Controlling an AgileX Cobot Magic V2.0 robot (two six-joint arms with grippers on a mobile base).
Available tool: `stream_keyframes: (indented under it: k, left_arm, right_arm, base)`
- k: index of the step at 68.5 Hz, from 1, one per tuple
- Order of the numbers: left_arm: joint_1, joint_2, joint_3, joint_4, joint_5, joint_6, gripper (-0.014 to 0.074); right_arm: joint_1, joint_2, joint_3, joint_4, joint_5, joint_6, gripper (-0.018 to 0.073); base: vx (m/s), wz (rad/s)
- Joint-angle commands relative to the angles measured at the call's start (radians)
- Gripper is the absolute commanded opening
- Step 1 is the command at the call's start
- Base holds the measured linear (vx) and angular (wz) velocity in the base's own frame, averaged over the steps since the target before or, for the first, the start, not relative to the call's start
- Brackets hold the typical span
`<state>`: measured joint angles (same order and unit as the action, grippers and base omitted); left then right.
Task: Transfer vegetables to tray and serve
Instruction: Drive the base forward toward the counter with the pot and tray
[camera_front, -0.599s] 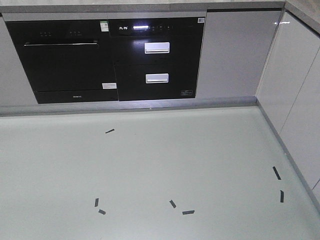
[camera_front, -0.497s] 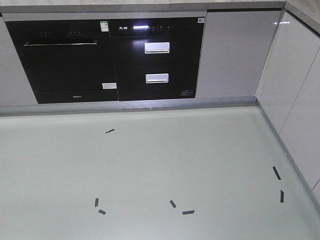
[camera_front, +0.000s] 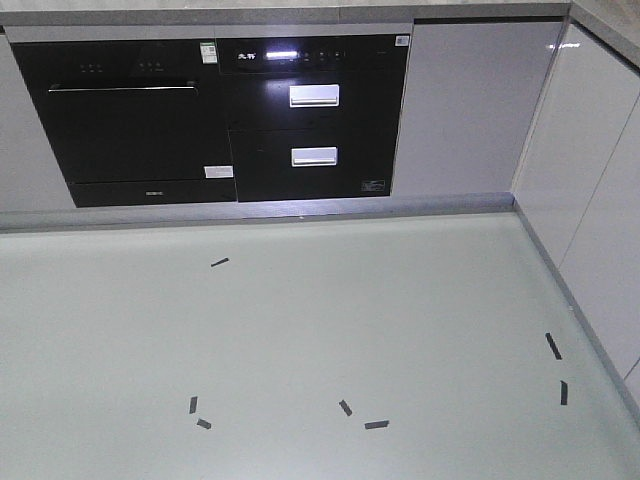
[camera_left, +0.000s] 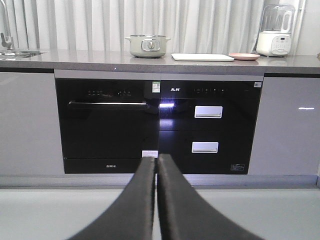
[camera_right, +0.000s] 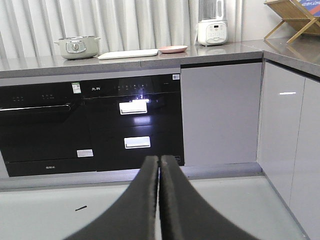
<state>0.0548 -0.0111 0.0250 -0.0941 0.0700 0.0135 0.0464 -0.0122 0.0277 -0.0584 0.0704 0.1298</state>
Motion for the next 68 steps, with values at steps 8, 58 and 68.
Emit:
stream_keyframes:
  k: [8,58,68]
  left_arm:
    - [-0.003,-0.014,0.028,-0.009,-0.07,-0.004,-0.0006]
    - [-0.003,-0.014,0.028,-0.009,-0.07,-0.004,-0.0006]
    - [-0.003,-0.014,0.028,-0.009,-0.07,-0.004,-0.0006]
  right_arm:
    - [0.001,-0.007,0.016,-0.012,-0.078,0.0,-0.0006]
    - [0.001,-0.007,0.016,-0.012,-0.078,0.0,-0.0006]
    - [0.001,-0.007,0.016,-0.012,-0.078,0.0,-0.0006]
  base:
    - [0.0,0.0]
    - [0.01,0.01]
    - [0.07,0.04]
